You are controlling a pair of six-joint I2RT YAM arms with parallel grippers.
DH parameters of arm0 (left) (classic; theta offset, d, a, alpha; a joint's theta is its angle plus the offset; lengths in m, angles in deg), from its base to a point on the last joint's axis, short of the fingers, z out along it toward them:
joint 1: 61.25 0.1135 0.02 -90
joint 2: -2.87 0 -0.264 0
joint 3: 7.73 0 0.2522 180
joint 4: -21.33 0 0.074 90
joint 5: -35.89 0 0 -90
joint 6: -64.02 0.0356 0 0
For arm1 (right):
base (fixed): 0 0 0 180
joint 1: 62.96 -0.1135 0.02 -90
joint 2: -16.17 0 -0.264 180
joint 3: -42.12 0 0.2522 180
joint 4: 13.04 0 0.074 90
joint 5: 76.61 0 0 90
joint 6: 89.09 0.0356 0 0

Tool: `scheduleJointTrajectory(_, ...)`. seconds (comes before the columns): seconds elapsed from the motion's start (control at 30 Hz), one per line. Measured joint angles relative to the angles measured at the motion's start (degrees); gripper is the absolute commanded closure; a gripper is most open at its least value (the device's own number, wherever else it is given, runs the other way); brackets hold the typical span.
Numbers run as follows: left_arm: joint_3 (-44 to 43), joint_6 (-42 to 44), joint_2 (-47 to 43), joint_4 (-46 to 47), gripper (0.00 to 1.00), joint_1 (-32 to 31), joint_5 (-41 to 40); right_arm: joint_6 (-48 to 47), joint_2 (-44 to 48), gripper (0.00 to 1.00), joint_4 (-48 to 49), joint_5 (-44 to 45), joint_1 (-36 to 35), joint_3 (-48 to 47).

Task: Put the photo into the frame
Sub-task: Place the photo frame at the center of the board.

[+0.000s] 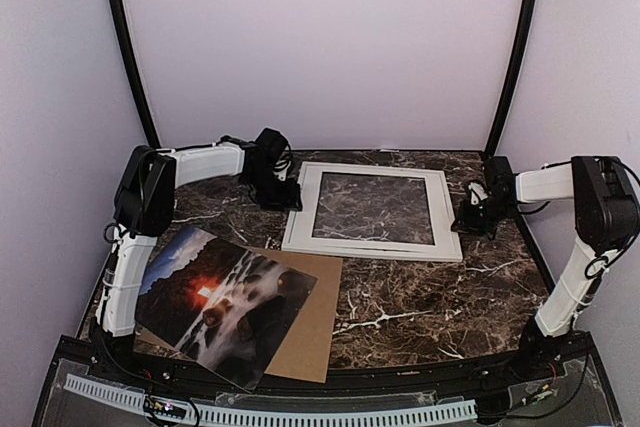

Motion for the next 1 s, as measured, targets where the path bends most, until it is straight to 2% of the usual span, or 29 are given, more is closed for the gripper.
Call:
scheduleJointTrajectory(0.4, 2.03, -0.9, -0.02, 2.54, 0.77, -0.04, 1.99, 0.0, 0.02, 0.8, 0.0, -0.2, 0.0, 0.02)
scheduleJointTrajectory(0.6, 3.89, -1.73, -0.87, 4.17, 0.79, -0.35, 1.75, 0.0, 0.33, 0.81, 0.26, -0.39, 0.0, 0.44)
scheduleJointTrajectory(0.87, 10.51, -4.39, -4.85, 6.71, 0.81, -1.66, 0.33, -0.09, 0.98, 0.81, -0.74, -0.37, 0.0, 0.76)
scheduleJointTrajectory(1.0, 13.64, -5.4, -6.67, 8.66, 0.8, -2.89, -1.44, -0.22, 1.68, 0.74, -2.47, 0.17, 0.0, 0.76)
